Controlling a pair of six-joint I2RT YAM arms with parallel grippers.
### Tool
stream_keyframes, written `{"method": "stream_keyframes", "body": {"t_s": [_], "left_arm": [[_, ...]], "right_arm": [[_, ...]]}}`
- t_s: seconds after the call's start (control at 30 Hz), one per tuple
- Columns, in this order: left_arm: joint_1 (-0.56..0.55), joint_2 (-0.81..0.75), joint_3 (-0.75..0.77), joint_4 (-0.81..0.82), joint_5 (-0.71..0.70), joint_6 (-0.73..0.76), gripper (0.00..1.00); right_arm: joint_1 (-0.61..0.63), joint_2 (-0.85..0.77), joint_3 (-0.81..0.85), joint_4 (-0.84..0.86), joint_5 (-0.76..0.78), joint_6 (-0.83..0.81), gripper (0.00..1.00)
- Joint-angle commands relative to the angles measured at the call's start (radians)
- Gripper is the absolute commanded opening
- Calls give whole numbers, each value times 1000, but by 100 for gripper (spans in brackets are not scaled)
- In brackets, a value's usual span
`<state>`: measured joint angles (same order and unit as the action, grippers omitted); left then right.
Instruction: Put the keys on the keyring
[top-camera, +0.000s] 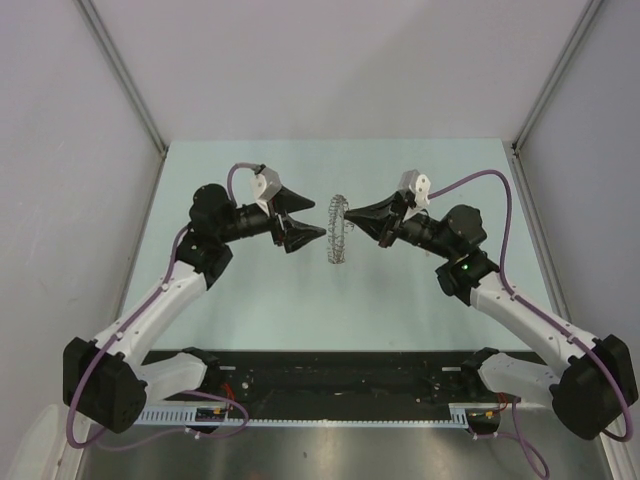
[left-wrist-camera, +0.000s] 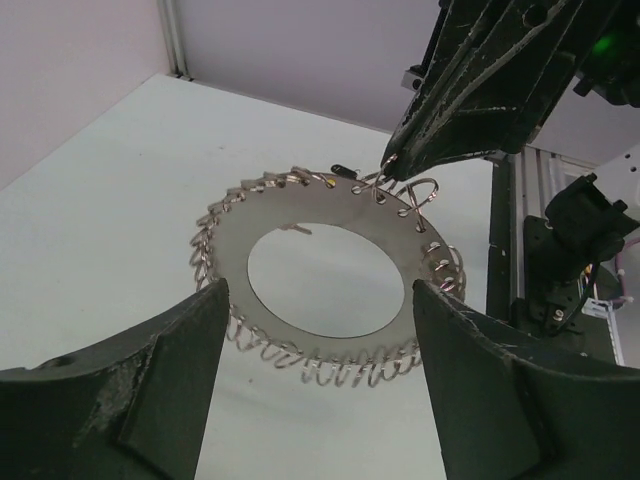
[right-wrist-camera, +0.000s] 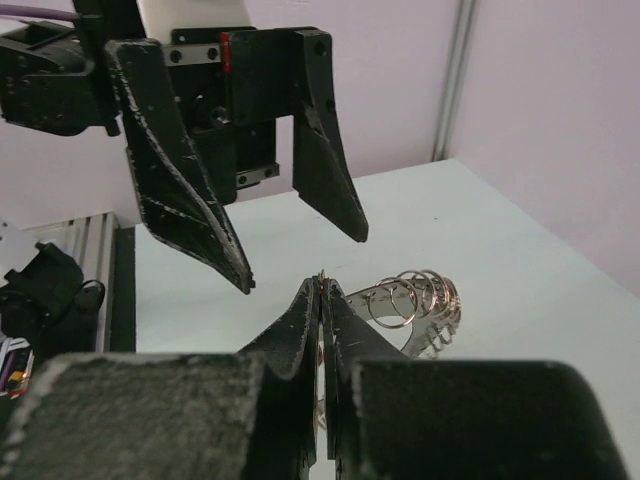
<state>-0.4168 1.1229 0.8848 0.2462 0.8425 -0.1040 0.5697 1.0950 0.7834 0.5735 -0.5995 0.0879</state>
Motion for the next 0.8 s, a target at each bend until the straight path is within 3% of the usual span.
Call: {"method": "stream_keyframes", "body": {"t_s": [0.0,0.23,0.5,0.77], "left_arm": [[-5,-11,-18,131,82,-29,77],[-5,-15,-63,248,119,-115,62],[-20,-9,-63,258,237,-103,61],[-39,-5,-55,240,230,-102,57]], "right_arm": [[5,8,10,120,-100,32,0],[15,25,11,132,-132,35,0],[27,36,11,169,-171,53,0],[44,39,17,170,-191,46,0]]}}
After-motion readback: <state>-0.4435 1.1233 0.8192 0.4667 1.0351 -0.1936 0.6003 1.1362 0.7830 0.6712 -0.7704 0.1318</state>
